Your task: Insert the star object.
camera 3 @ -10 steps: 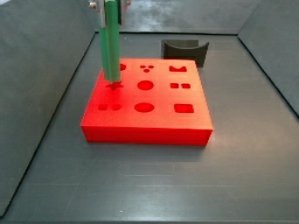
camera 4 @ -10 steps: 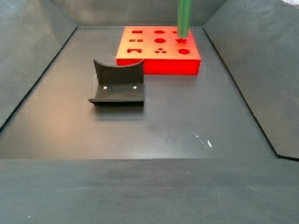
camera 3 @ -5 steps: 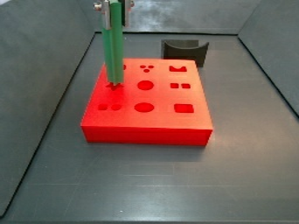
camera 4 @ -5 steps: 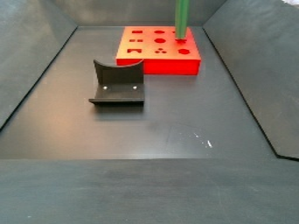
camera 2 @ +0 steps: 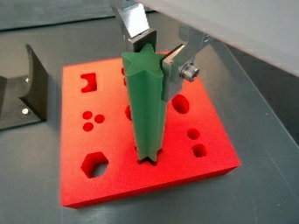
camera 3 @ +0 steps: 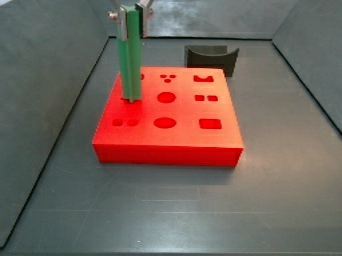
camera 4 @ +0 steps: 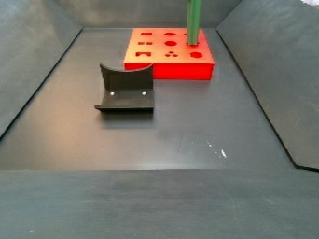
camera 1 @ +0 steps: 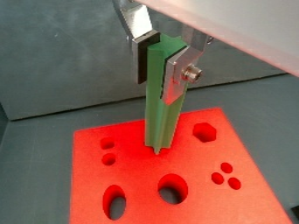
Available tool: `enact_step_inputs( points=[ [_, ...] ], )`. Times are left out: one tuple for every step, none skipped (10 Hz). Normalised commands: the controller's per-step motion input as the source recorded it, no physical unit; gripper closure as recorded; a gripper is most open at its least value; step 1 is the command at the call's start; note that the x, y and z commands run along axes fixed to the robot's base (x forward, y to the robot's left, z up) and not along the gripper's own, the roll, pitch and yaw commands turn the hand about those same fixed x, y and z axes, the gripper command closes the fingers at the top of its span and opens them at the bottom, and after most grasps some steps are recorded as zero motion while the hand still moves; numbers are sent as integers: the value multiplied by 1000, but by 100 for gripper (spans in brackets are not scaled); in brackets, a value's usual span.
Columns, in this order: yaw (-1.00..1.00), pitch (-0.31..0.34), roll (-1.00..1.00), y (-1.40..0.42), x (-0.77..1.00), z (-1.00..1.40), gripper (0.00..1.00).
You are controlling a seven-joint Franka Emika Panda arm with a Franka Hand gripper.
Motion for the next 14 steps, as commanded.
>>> enact_step_inputs(
  points=[
    [0, -59, 7, 0, -11, -234, 100],
    [0, -36, 0, 0, -71, -126, 100],
    [-31, -31, 0, 0, -223, -20, 100],
    [-6, -31, 0, 0, -217, 0, 100],
    [0, -23, 0, 0, -89, 0, 100],
    [0, -17, 0, -14, -11, 0, 100],
    [0, 0, 0, -74, 0, 0, 100],
    [0, 0, -20, 0, 40, 0, 100],
    [-54, 0, 0, 0, 263, -757, 100],
    [-51, 7, 49, 0, 257, -929, 100],
    [-37, 113, 147, 0, 271, -849, 100],
    [-54, 130, 184, 0, 251, -763, 100],
    [-60, 189, 326, 0, 294, -469, 100],
    [-9, 164, 384, -54, 211, -409, 100]
  ],
)
